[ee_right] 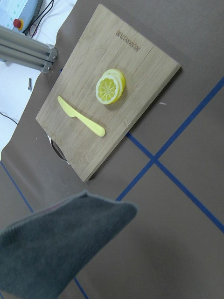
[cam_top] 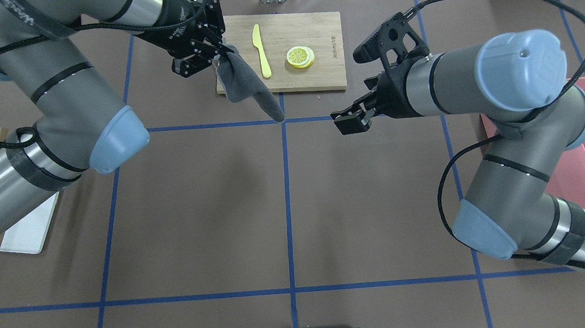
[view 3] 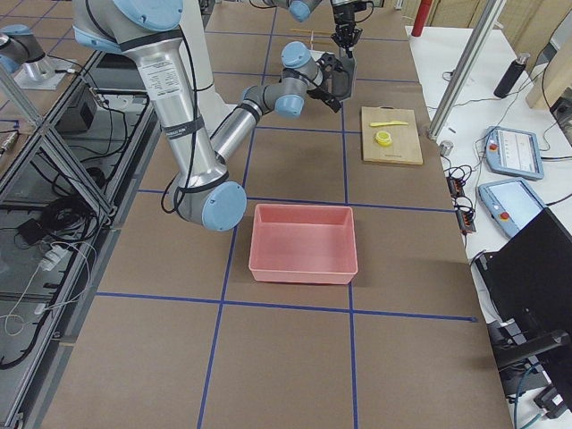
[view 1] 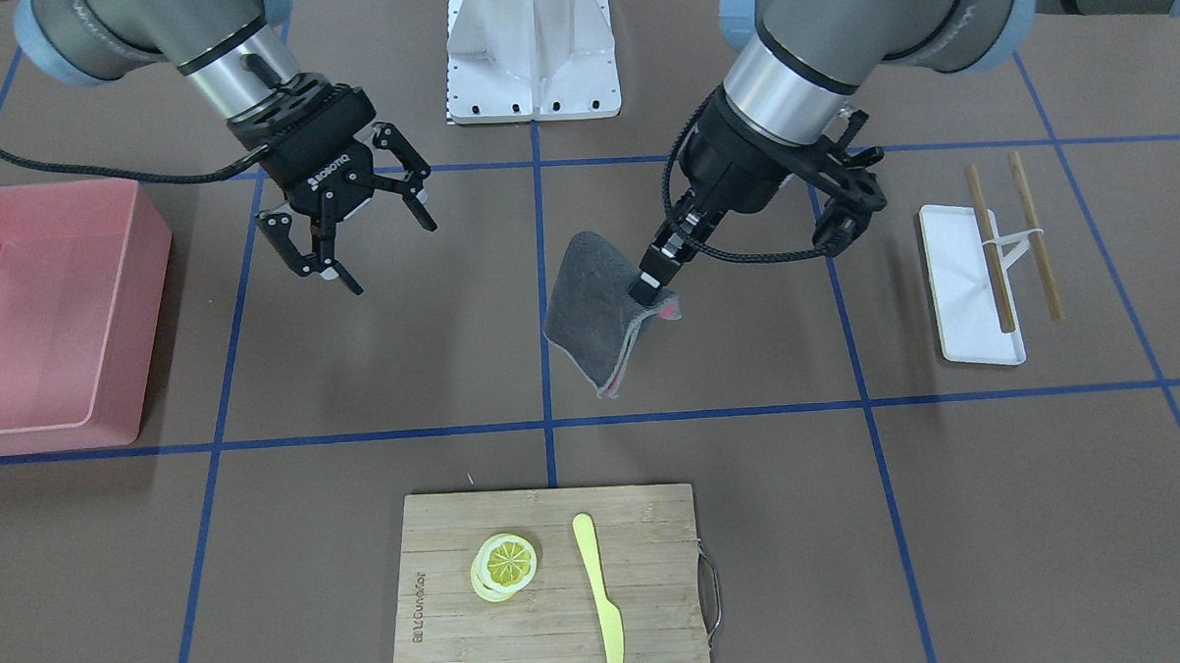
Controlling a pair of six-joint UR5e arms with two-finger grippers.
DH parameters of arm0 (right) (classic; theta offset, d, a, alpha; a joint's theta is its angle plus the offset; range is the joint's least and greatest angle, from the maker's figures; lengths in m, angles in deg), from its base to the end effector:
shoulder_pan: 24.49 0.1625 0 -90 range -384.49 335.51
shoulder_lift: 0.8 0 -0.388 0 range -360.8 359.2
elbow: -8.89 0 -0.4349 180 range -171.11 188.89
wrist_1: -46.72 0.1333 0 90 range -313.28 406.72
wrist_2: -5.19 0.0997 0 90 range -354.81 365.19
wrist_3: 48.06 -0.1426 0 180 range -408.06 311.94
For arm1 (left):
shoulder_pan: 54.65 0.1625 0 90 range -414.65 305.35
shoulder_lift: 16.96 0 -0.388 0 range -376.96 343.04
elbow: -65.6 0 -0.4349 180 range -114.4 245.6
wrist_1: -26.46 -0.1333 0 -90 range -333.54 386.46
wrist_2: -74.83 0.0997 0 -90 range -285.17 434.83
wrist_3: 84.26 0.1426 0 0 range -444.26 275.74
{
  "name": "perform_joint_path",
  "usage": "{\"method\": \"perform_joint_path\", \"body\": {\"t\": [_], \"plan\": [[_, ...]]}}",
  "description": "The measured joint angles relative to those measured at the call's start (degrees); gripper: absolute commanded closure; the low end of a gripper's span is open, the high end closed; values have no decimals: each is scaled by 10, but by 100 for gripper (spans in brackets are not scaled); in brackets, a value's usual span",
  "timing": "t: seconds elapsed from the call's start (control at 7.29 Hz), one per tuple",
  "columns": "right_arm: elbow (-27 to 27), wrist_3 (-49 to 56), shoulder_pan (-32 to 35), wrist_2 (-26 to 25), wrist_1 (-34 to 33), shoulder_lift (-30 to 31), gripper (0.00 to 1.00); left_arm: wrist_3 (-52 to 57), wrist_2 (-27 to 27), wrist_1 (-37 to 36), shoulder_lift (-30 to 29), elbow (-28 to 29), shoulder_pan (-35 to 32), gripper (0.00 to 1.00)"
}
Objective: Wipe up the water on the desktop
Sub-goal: 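Lift the grey cloth toward the table center while the right gripper approaches, then grasp the hanging grey cloth with the right gripper and open the left gripper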
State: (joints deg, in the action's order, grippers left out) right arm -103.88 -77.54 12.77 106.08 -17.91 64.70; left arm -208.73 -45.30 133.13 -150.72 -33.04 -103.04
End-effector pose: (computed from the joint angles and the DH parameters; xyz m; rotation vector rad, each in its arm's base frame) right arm -0.4286 -0.4597 0.1427 0.8532 -0.9643 -0.4694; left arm 0.4084 -0.5528 0.0491 -0.3264 1.2712 -0.9286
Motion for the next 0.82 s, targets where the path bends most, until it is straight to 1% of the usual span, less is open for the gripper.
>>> {"method": "perform_joint_path", "body": {"t": [0.14, 0.27, 0.41, 0.69, 0.82], "plan": [[-1, -2, -19, -17, 0, -6, 2, -18, 11, -2, -19, 11, 16, 100], [-2, -4, -30, -25, 0, -9, 6, -32, 24, -2, -42, 32, 30, 100], [-3, -4, -40, -33, 0, -9, 7, -42, 33, -2, -61, 48, 42, 100], [-1, -5, -62, -60, 0, -10, 10, -58, 37, -2, -78, 55, 50, 100], [0, -5, -67, -68, 1, -10, 13, -62, 36, -2, -81, 53, 53, 100]]}}
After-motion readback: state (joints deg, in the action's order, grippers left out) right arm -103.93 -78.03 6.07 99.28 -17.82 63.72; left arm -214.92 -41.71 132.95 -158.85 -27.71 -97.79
